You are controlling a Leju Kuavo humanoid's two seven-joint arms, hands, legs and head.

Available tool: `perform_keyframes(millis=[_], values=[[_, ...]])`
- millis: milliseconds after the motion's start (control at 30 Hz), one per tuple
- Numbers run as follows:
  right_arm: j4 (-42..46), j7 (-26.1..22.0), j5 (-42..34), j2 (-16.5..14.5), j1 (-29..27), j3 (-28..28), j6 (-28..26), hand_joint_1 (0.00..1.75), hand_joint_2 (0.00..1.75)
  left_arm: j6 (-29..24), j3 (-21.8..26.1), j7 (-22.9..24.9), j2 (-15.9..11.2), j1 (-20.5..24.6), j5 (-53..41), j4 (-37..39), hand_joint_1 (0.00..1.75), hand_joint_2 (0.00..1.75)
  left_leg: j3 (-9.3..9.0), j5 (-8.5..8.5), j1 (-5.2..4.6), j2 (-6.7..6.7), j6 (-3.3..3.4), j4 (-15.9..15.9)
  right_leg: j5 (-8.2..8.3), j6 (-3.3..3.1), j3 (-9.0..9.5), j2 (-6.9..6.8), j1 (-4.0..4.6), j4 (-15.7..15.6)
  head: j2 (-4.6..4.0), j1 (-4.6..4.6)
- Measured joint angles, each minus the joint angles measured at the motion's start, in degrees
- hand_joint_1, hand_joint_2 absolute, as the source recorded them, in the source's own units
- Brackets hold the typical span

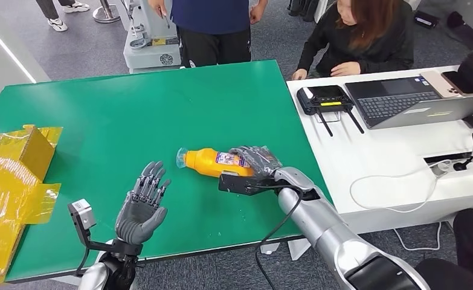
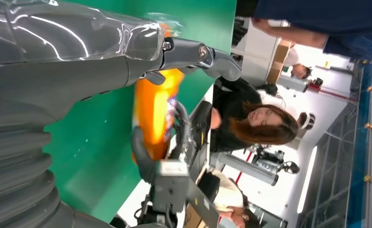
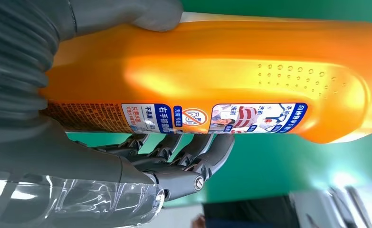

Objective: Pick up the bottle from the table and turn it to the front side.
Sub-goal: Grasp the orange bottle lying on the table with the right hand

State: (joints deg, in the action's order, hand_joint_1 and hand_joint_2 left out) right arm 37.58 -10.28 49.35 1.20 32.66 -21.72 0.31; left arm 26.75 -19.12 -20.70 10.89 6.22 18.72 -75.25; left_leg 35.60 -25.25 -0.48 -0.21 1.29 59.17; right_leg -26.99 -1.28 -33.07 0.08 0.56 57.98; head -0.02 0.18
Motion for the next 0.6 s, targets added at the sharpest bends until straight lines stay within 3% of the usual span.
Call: perform_keyframes(millis=[233,600], values=[[3.83,-6.32,-4.06,-0.01,-2.38,0.95,-5.58,1.75,1.75,-0.43,0.62,-2.89,-0.25,-1.30,-2.14,0.10,0.00,1.75,0.11,-0.01,0.00,-0.01,0.01,0.00,-0.03,0.00,-0.12,-0.01,0.00,-0.01,0.00,0.01],[5.36,-13.02,-9.35,0.01,-4.15,1.59,-8.84,1.75,1.75,-2.35,1.34,-4.64,-0.89,-3.35,-3.95,0.08,0.00,1.75,0.14,-0.01,0.00,-0.02,0.01,0.00,-0.02,0.00,-0.14,-0.01,0.00,-0.01,0.00,0.00]])
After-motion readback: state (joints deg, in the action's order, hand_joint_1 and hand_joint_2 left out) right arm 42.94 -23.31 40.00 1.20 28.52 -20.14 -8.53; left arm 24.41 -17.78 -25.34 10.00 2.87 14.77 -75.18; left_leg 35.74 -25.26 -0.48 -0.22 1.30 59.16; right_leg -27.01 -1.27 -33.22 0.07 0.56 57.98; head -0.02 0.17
